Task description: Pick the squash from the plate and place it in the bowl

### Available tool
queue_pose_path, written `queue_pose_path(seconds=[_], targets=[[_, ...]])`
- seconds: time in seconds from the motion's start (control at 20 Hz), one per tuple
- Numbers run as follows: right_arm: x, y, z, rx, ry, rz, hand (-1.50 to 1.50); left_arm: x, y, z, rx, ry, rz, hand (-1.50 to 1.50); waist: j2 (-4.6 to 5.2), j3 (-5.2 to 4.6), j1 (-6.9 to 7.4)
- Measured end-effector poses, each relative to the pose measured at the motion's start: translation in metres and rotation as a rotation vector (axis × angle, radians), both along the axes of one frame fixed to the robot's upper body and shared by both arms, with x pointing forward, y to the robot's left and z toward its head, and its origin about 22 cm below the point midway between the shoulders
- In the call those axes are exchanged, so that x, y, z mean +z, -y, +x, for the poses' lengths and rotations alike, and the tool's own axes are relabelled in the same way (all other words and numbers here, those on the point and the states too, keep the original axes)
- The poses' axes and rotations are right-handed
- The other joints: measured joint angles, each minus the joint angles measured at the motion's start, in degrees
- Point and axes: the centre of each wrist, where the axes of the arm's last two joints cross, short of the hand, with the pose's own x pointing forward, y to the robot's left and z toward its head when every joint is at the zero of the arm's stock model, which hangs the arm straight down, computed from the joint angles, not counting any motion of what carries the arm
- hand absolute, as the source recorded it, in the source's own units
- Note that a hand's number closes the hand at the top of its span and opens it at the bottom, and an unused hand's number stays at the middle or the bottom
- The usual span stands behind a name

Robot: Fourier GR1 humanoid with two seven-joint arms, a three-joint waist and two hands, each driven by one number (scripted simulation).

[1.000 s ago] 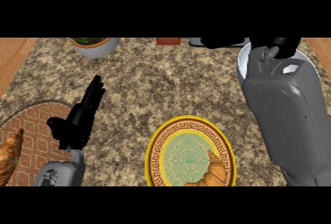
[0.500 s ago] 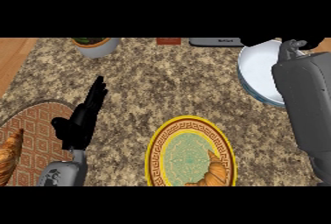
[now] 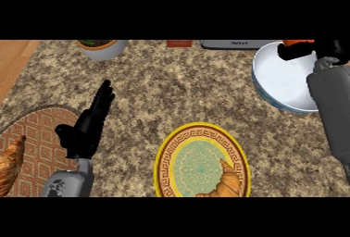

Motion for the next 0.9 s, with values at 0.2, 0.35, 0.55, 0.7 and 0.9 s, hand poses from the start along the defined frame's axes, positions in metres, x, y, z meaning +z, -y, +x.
queue_pose_path(seconds=[0.2,0.35,0.55,0.7,0.9], targets=[[-0.023,0.023,0.004,0.004,-0.065,0.029,1.50,-0.005,0.000,-0.003,-0.002,0.001,-0.002,0.00,0.04,0.00,0.10],[-0.042,0.041,0.001,-0.001,-0.100,0.128,-1.50,0.000,-0.002,-0.002,-0.006,0.002,-0.003,0.00,0.08,0.03,0.18],[-0.062,0.053,-0.001,0.070,-0.158,0.231,-1.50,-0.001,-0.006,-0.002,-0.005,0.002,0.003,0.00,0.10,0.04,0.24],[-0.069,0.068,-0.005,0.131,-0.128,0.289,-1.50,-0.002,-0.005,-0.001,-0.007,0.001,0.000,0.00,0.13,0.06,0.21],[-0.070,0.073,-0.007,0.186,0.000,0.355,-1.50,0.000,-0.003,0.003,0.002,0.002,-0.002,0.00,0.04,0.05,-0.02]])
